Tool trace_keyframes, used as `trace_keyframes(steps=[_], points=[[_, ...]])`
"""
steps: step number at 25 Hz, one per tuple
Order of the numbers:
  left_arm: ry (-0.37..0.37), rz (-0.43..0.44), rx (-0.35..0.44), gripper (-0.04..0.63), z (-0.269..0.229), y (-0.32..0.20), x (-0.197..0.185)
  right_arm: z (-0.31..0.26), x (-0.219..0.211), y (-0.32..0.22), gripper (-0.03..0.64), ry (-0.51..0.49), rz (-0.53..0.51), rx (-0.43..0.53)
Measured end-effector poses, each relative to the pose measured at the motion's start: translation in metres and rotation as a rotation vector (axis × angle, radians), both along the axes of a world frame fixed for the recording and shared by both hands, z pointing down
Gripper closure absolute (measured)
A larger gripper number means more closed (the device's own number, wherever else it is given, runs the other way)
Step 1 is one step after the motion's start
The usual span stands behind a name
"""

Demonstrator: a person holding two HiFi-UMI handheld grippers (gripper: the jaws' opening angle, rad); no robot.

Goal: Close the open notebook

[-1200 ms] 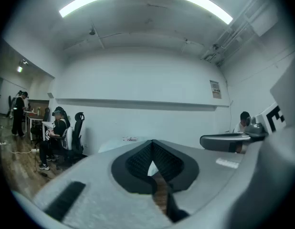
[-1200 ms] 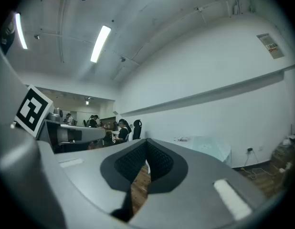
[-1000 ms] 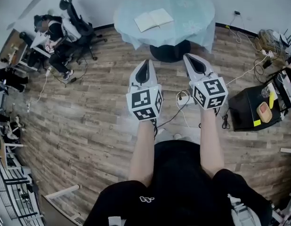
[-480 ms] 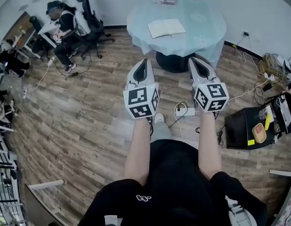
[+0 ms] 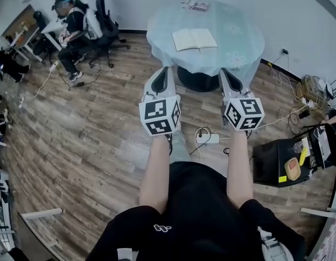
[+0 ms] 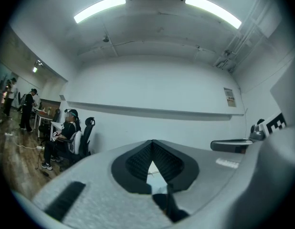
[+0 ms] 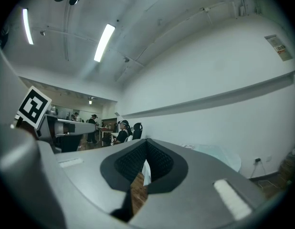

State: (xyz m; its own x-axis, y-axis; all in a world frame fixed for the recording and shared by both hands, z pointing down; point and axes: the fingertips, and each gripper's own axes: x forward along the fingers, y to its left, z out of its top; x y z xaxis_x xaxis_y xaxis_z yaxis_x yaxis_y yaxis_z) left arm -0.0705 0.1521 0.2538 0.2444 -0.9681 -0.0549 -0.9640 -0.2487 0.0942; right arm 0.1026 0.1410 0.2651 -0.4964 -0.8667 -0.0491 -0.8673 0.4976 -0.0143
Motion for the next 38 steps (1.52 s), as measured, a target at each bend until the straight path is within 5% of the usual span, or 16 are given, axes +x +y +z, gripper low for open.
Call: trace_keyframes(steps=[9,27,38], points=[[-0.007,-0.038,-0.006,0.592,0.007,-0.109,-0.039,0.019,-0.023,-0.114,0.604,-0.059,0.009,0.011],[0.018,0.065,-0.254,0.592,0.096,-0.387,-0.069,0.083,-0.081,-0.372,0.604,-0.017,0.042,-0.15],[0.092,0.078,-0.353,0.592,0.144,-0.461,-0.078,0.097,-0.096,-0.449,0.604,0.067,-0.007,-0.213]])
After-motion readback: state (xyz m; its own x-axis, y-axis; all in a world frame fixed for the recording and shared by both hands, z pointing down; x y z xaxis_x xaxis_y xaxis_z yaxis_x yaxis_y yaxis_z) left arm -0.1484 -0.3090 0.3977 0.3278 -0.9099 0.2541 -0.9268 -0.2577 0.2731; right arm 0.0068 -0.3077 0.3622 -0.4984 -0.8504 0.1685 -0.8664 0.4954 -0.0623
